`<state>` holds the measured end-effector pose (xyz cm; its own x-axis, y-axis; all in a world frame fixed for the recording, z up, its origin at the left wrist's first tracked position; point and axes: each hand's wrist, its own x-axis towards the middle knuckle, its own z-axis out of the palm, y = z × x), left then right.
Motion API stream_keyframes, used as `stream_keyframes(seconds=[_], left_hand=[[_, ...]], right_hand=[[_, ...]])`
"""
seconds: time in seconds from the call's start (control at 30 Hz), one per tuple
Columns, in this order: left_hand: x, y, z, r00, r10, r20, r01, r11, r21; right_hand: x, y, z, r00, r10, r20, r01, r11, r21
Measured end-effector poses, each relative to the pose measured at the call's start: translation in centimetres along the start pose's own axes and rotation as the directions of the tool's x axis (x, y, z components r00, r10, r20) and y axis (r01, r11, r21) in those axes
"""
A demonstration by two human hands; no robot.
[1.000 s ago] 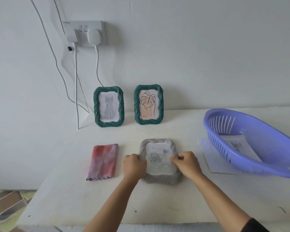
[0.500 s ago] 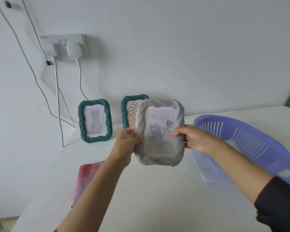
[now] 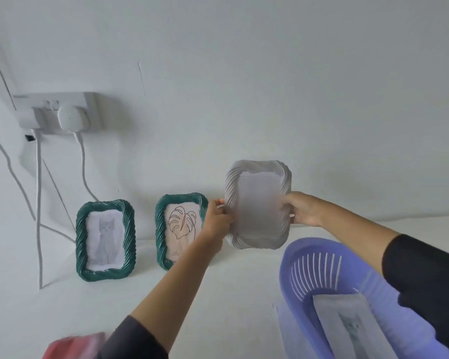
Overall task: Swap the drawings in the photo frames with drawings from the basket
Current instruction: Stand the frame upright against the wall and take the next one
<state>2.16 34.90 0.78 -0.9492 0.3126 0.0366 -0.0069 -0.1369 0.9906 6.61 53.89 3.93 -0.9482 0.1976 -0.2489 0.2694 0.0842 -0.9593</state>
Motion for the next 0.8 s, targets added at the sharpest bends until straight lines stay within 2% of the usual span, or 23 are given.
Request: stream_keyframes(seconds=[0.23,0.47,0.63,0.8], left_hand=[[5.4,-5.0,1.2,0.994,-0.097,-0.057,0.099,0.994,0.040],[6.7,-8.4,1.3,0.984,-0.151,-0.090,0.155,0.987,0.042],[6.4,-9.1,0.8,0.987,-0.137,-0.084,0.144,0.986,0.082],[4.9,-9.9,0.4,0.982,-0.086,-0.167,0.112,0.982,0.152]], right_hand=[[6.5,2.7,-2.0,0.997,0.072,0.030,-0.070,0.995,-0.076],[9.0,4.9,-2.4,0.990,0.134,0.051,-0.129,0.988,-0.089],[9.4,6.1,-2.2,0.985,0.152,0.078,-0.144,0.985,-0.094],[8.8,6.3,-2.7,0.989,0.108,0.101,-0.084,0.973,-0.217]])
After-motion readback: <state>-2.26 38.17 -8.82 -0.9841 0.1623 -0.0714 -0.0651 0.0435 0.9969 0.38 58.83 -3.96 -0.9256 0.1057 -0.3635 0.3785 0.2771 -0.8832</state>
